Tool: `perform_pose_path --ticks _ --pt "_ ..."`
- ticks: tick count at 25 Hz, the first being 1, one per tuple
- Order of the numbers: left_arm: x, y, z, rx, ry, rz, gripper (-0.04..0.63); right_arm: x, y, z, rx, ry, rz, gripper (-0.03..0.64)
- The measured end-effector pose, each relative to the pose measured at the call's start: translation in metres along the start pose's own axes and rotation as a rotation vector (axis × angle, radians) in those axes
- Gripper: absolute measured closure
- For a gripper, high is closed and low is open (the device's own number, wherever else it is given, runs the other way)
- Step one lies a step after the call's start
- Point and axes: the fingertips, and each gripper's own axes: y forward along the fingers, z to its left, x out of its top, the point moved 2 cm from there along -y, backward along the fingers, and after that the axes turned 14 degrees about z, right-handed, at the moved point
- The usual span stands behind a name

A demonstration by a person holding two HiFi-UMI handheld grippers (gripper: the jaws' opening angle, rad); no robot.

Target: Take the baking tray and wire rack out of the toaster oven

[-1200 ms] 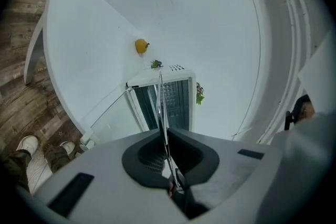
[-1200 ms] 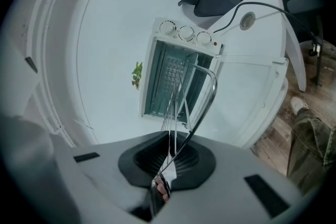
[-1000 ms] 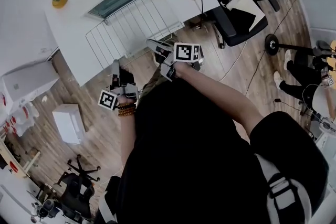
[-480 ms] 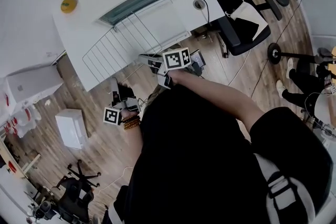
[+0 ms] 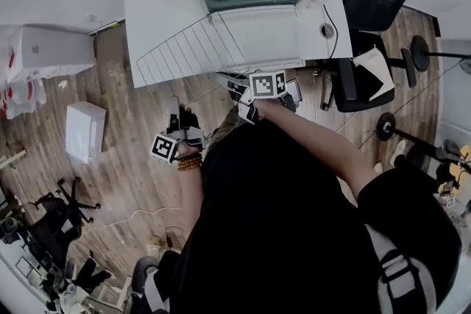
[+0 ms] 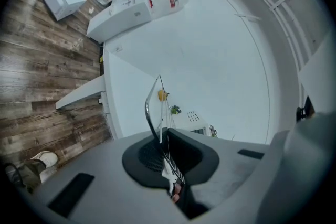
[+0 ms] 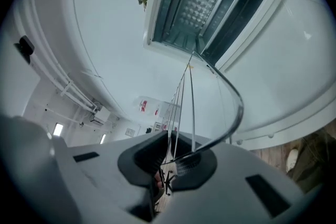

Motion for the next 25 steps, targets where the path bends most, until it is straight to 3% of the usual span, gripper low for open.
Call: perform_pose_path --ticks 14,18,25 --pt "0.017 -0.057 0.051 0.145 -0.168 -0.203 0.572 -0.010 0.075 -0.004 -0.035 -0.065 0.300 0.580" --pt "0.025 -0.055 0.061 0.191 -0.155 -0.204 0.572 -0.001 0.088 -0.007 -0.048 -0.085 0.350 0.580" --pt "0.041 -0.034 0.072 0.178 -0.214 -0.194 0.572 0.026 0.107 -0.014 -0.090 -0.111 0.426 0.578"
